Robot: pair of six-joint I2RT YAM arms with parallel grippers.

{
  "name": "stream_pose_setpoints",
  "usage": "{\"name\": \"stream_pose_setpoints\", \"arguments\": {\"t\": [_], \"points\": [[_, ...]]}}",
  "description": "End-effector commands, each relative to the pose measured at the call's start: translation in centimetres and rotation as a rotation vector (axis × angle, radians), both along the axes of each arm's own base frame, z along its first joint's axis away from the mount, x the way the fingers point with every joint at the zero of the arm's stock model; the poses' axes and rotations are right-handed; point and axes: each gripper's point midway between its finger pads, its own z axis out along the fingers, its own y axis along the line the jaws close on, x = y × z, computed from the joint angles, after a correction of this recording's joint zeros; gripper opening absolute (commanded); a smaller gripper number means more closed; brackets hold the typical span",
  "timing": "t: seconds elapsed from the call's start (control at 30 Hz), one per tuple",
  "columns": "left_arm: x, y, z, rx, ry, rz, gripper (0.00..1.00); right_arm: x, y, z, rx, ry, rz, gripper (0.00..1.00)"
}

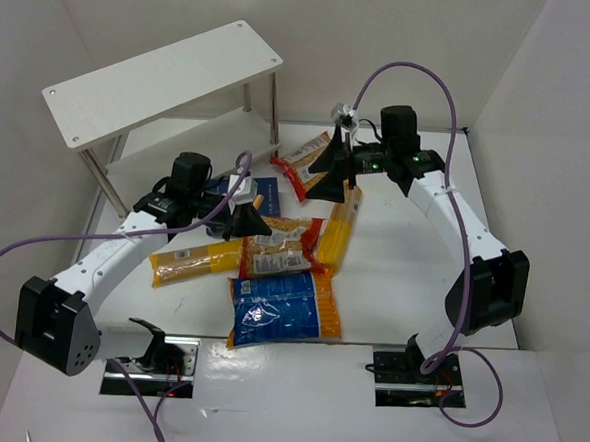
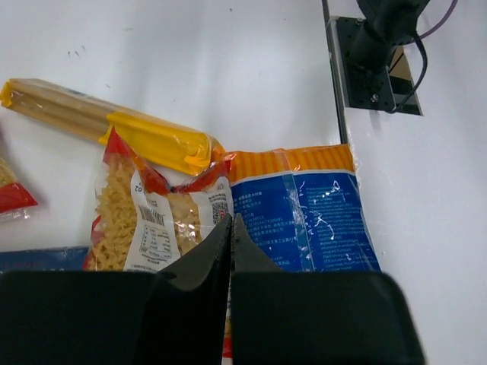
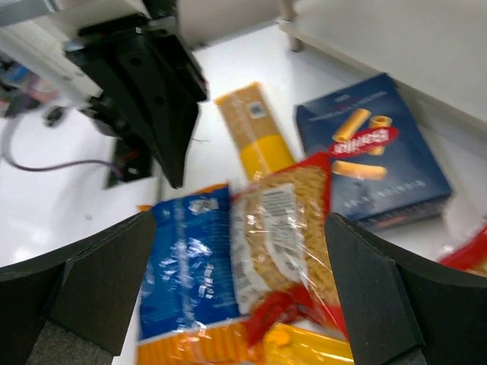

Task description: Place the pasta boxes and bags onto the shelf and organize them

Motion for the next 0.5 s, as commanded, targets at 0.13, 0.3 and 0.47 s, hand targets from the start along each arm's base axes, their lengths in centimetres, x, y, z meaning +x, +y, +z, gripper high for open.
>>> {"name": "stream_pose_setpoints", "arguments": {"t": [0.13,0.3,0.47], "points": [[1.1,0.9,-5.1,0.297,-0.114,0.068,0.81,0.9,-2.0,-1.8,-0.164,-0.189,-0.132,1.00],[3.4,1.5,-9.4,0.476,-0.186,0.164,1.00,1.3,-5.7,-3.1,-0.236,-0.237,-0.251,1.00],[5.3,2.5,-11.7,0.590,-0.280,0.165,1.00,0.6,-8.7,-3.7,-0.272,-0.287,-0.324,1.00]]}}
